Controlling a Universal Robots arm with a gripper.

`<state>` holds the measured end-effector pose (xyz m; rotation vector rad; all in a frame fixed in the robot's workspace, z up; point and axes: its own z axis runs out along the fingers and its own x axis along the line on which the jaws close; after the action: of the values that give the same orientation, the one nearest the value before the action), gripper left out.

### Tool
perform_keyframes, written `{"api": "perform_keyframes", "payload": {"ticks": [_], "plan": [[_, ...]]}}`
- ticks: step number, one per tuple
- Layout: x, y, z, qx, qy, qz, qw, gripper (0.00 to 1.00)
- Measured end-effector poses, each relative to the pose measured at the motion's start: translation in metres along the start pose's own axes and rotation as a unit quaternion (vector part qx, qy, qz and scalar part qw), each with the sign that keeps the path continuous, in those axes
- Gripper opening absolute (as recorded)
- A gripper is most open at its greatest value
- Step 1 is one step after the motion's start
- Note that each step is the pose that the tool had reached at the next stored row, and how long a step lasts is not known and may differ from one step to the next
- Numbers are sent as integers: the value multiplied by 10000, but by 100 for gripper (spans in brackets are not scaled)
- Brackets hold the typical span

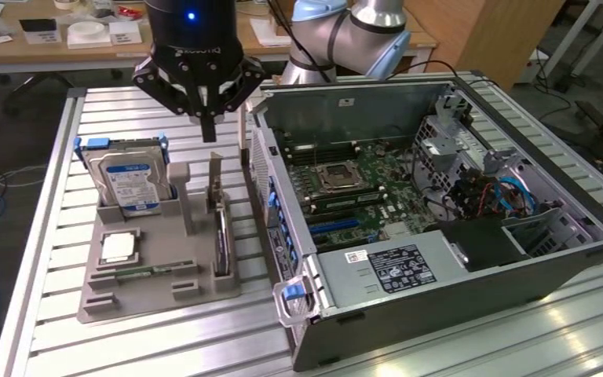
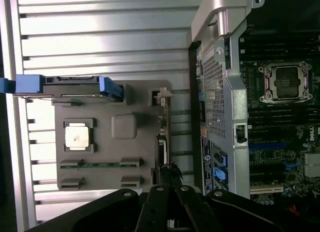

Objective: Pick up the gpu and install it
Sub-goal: 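Reach for the gpu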

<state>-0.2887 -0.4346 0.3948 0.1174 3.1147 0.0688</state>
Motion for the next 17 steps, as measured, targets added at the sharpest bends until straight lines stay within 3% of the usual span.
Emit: {"api": "perform_keyframes", "payload": {"ticks": [5,17], "plan": [[-4,-62,-2,0,-1,0,10000,11],[-6,-92,-4,0,0,0,10000,11]]}}
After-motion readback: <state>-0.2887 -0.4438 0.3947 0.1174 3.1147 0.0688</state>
